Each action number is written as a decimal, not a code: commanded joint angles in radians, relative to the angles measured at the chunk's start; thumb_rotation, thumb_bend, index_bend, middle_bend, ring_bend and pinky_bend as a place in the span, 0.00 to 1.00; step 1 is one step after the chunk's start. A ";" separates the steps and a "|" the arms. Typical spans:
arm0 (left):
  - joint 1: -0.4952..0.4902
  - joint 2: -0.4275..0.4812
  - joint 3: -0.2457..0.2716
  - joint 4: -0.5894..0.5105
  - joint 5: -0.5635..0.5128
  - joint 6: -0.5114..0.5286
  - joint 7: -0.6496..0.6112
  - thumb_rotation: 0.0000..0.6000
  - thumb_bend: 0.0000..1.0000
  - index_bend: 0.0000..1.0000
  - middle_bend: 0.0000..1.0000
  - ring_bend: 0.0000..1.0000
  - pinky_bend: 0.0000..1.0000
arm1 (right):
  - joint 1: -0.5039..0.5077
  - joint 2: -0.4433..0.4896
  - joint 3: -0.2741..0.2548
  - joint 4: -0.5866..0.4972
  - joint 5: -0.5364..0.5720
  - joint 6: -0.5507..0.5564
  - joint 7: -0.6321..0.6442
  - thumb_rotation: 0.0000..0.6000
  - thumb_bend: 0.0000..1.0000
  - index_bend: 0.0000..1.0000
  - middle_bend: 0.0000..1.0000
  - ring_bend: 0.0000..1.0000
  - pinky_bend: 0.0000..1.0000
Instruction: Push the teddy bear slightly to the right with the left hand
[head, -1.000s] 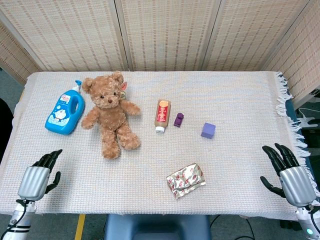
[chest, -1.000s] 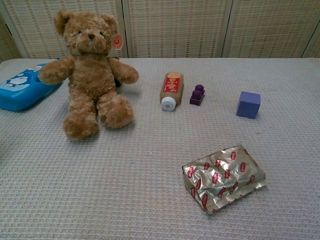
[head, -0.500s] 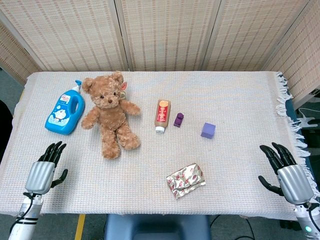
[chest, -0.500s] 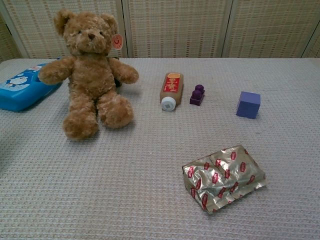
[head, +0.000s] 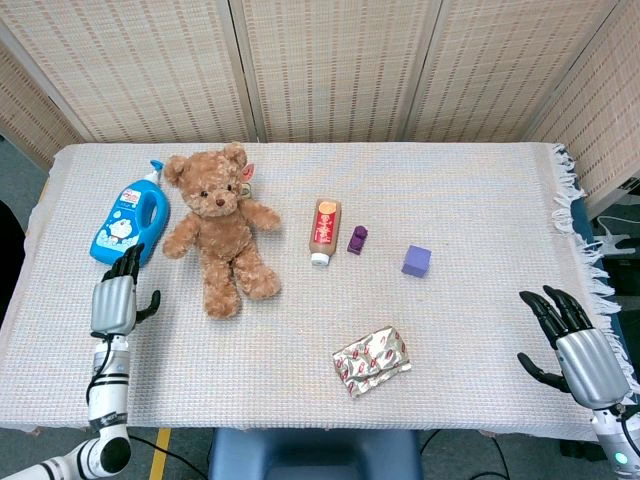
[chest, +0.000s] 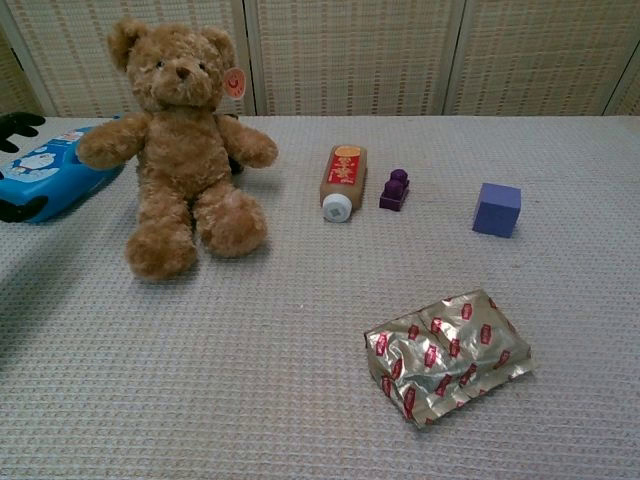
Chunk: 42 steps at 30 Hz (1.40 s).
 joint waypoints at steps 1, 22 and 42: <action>-0.047 -0.046 -0.051 0.036 -0.077 -0.021 0.049 1.00 0.38 0.00 0.07 0.13 0.28 | 0.001 0.003 -0.002 -0.002 -0.001 -0.003 0.001 1.00 0.15 0.00 0.11 0.00 0.08; -0.177 -0.193 -0.187 0.094 -0.290 0.038 0.109 1.00 0.37 0.03 0.16 0.20 0.35 | 0.004 0.013 -0.001 -0.009 0.004 -0.013 0.014 1.00 0.15 0.00 0.11 0.00 0.08; -0.274 -0.299 -0.242 0.236 -0.327 0.096 0.071 1.00 0.37 0.10 0.25 0.27 0.42 | 0.007 0.016 -0.001 -0.012 0.006 -0.024 0.017 1.00 0.15 0.00 0.11 0.00 0.08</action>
